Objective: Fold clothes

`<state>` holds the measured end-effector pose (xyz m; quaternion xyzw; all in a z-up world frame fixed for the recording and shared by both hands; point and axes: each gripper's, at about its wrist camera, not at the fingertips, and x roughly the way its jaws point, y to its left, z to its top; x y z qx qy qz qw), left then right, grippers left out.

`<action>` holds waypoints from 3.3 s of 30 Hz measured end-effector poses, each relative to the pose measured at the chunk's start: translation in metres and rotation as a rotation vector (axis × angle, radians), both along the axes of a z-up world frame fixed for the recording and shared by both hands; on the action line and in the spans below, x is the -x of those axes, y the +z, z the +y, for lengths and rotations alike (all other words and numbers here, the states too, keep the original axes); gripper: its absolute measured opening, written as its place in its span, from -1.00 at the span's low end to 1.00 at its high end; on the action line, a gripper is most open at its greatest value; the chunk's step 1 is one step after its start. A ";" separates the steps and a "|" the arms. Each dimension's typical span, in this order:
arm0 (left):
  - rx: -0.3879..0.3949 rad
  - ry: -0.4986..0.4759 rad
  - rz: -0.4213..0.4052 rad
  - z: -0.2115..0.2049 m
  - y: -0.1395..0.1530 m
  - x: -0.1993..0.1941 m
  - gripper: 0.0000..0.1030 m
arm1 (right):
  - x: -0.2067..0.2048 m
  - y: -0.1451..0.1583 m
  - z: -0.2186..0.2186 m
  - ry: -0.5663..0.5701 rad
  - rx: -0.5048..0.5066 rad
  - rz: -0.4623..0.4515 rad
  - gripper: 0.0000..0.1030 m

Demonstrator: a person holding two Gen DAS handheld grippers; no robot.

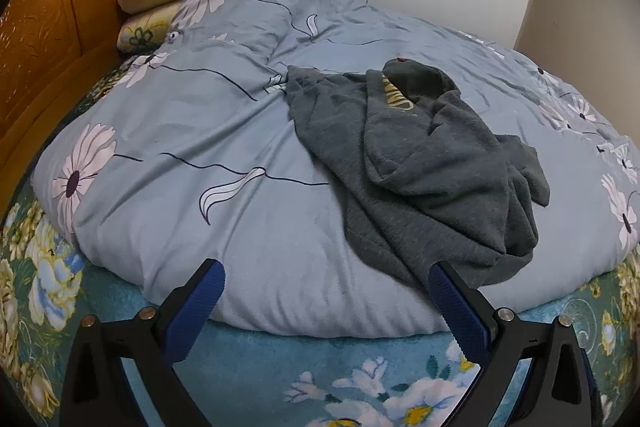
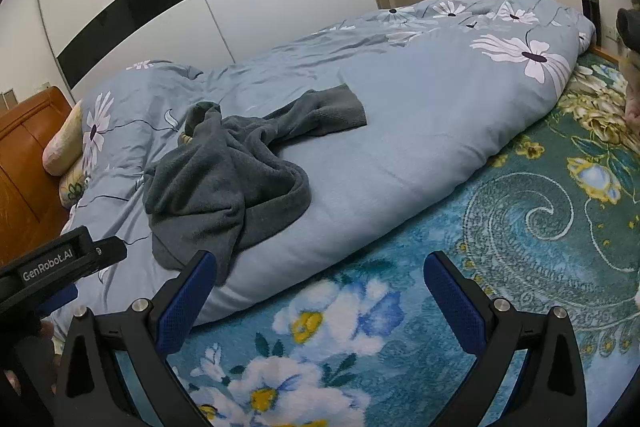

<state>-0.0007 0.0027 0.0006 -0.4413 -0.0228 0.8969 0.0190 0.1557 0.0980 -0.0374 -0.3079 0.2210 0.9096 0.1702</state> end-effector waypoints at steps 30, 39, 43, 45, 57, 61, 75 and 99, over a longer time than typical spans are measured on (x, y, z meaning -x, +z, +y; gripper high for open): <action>0.017 -0.007 0.036 0.005 -0.003 -0.007 1.00 | -0.002 -0.003 0.006 0.004 0.058 0.007 1.00; 0.029 -0.091 0.048 0.008 -0.004 -0.008 1.00 | -0.002 -0.002 0.005 0.013 0.059 0.007 1.00; 0.034 -0.114 0.050 0.009 -0.005 -0.008 1.00 | -0.002 -0.003 0.006 0.013 0.062 0.006 1.00; 0.038 -0.116 0.050 0.010 -0.005 -0.007 1.00 | -0.002 -0.003 0.006 0.015 0.063 0.005 1.00; 0.041 -0.120 0.053 0.012 -0.005 -0.006 1.00 | 0.000 -0.005 0.007 0.013 0.079 0.001 1.00; 0.043 -0.126 0.054 0.015 -0.005 -0.005 1.00 | 0.000 -0.006 0.008 0.011 0.087 0.000 1.00; 0.094 -0.244 0.001 0.097 0.013 0.077 1.00 | -0.017 -0.003 0.033 -0.075 0.128 0.016 1.00; -0.212 -0.333 0.175 -0.048 0.173 -0.076 -0.86 | -0.168 0.162 0.095 -0.232 -0.067 0.207 1.00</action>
